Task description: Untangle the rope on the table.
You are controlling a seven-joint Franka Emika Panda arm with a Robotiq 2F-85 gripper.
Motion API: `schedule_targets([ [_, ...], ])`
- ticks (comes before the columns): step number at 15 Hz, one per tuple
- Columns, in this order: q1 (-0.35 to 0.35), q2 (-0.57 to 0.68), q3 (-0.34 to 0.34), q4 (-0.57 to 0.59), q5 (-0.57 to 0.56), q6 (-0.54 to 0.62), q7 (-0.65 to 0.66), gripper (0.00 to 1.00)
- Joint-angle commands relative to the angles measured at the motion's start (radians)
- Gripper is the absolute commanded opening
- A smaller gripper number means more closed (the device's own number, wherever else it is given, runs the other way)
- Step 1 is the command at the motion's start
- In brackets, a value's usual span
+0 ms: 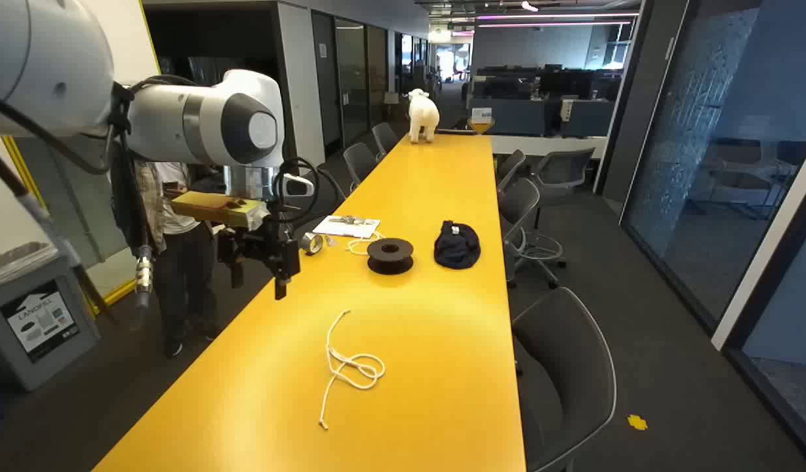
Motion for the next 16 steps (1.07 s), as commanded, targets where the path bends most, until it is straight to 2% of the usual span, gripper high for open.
schedule_targets([
  [1,0.009,0.000,-0.009,0.005,-0.002,-0.001,0.002,1.00],
  [9,0.007,0.016,-0.012,0.007,-0.023,0.018,-0.029,1.00],
  [13,0.004,0.132,-0.021,0.030,-0.125,0.093,-0.108,1.00],
  [16,0.011,0.254,-0.029,0.058,-0.216,0.201,-0.204,1.00],
])
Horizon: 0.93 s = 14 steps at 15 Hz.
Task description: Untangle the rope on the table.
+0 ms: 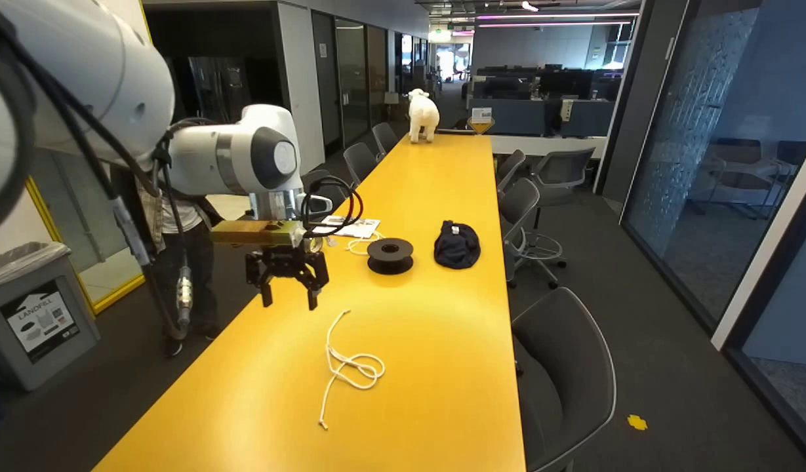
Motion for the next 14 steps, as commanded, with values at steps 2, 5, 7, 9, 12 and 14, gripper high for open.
schedule_targets([
  [2,0.011,0.203,-0.020,0.075,-0.114,0.177,-0.133,1.00],
  [5,0.009,0.329,-0.037,0.110,-0.160,0.351,-0.184,1.00],
  [7,0.005,0.416,-0.043,0.142,-0.145,0.459,-0.235,1.00],
  [9,0.008,0.503,-0.045,0.179,-0.141,0.546,-0.279,1.00],
  [12,0.012,0.630,-0.037,0.236,-0.134,0.636,-0.339,1.00],
  [14,0.012,0.704,-0.029,0.279,-0.122,0.656,-0.366,1.00],
])
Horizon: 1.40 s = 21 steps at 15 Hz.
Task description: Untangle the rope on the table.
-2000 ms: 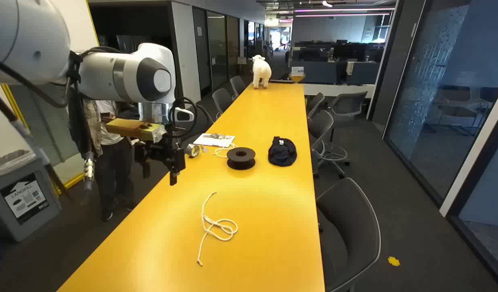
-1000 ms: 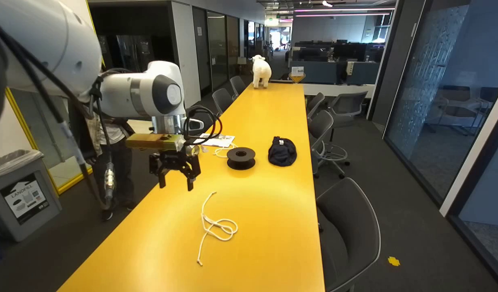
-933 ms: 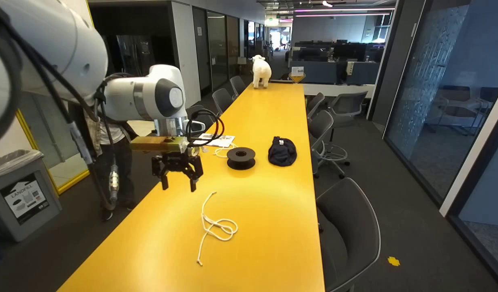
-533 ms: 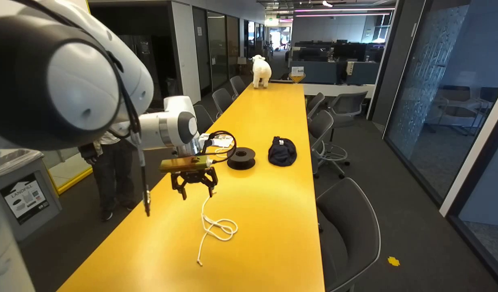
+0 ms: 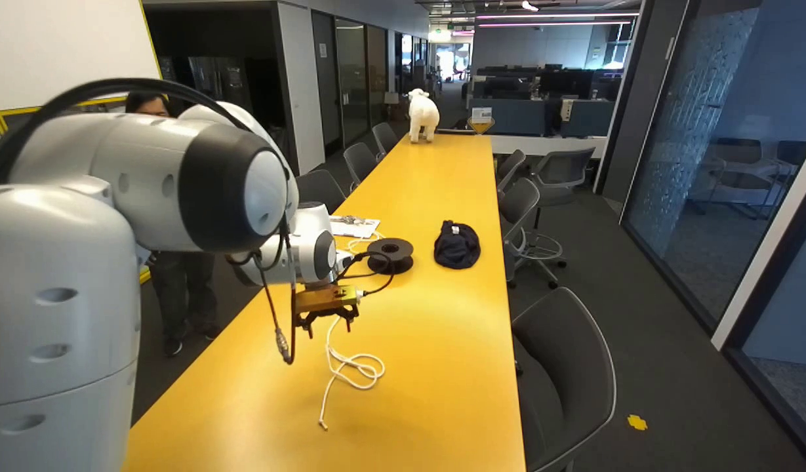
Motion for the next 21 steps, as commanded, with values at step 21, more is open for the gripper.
schedule_targets([
  [21,0.033,0.458,0.010,0.428,0.048,0.017,-0.063,1.00],
])
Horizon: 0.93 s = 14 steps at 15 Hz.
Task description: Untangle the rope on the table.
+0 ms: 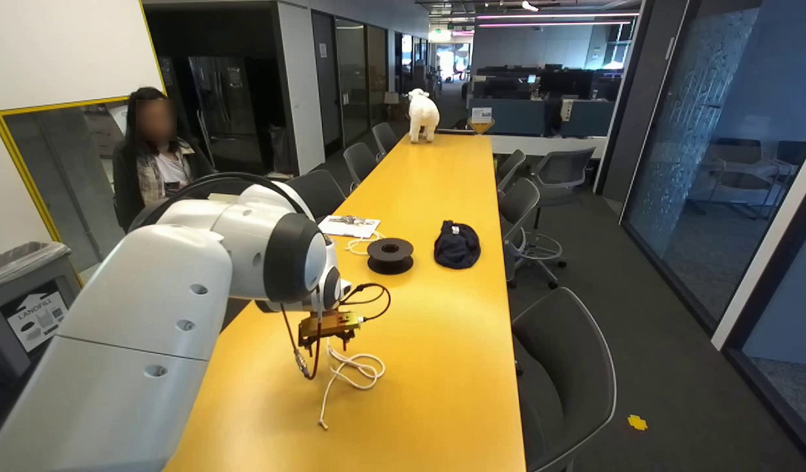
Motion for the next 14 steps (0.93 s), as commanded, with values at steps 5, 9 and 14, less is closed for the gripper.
schedule_targets([
  [5,0.007,0.082,-0.013,0.108,0.041,-0.013,0.009,1.00],
  [9,0.007,0.097,-0.015,0.129,0.047,-0.013,0.009,1.00],
  [14,0.007,0.104,-0.017,0.139,0.046,-0.012,0.008,1.00],
])
